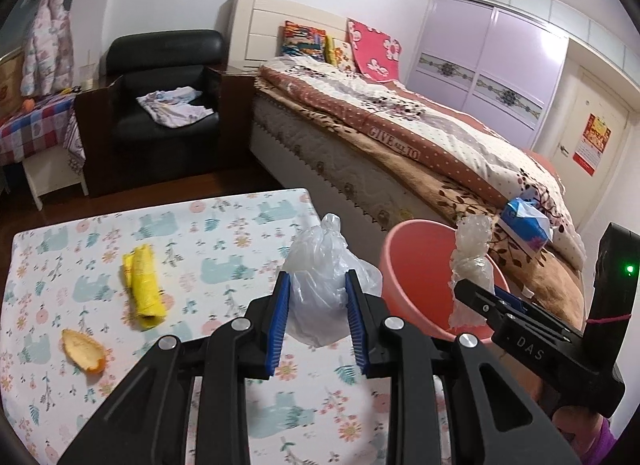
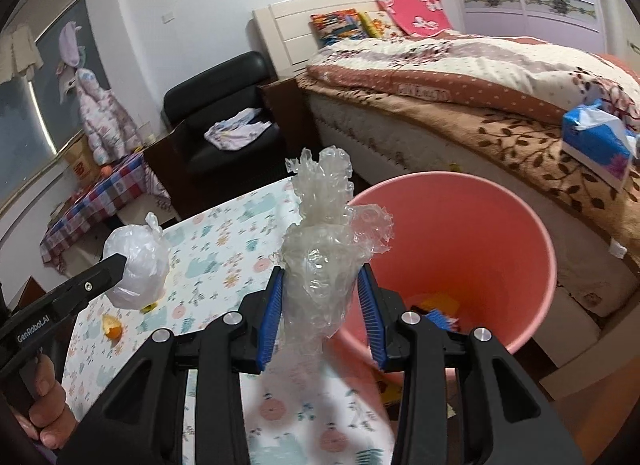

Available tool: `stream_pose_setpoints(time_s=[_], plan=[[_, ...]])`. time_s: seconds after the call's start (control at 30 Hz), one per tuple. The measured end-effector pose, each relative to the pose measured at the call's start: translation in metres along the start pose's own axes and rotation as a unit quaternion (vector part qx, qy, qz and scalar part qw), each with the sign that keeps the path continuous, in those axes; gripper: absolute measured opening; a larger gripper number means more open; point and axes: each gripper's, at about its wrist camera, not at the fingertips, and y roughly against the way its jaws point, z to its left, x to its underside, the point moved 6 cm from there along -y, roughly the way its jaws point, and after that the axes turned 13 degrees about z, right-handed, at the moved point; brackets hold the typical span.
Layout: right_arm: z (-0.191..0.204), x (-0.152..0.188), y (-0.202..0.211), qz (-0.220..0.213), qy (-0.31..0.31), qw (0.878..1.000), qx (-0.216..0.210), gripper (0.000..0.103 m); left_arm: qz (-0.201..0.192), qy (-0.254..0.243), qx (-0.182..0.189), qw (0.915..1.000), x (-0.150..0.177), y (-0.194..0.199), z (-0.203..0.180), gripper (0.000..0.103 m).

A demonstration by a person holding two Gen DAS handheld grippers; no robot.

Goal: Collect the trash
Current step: 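Carry both plastic bags over the pink bucket, then open both grippers to drop the plastic bags into the bucket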

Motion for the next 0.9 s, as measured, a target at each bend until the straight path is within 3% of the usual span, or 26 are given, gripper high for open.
stream_pose_setpoints(time_s=[0.47,0.9], plan=[[-0.065,-0.003,0.004,-0.008,-0.054,0.998,0.036,0.038,0.015,-0.046,0.026,0.9985,-0.012,-0.033,-0.060,0.027],[-0.097,0.000,-0.005,0.002,-0.081,0.996,0.046,0.038,0.043,-0.077,0.051,0.9948,-0.016,-0.070,-0.106,0.027]])
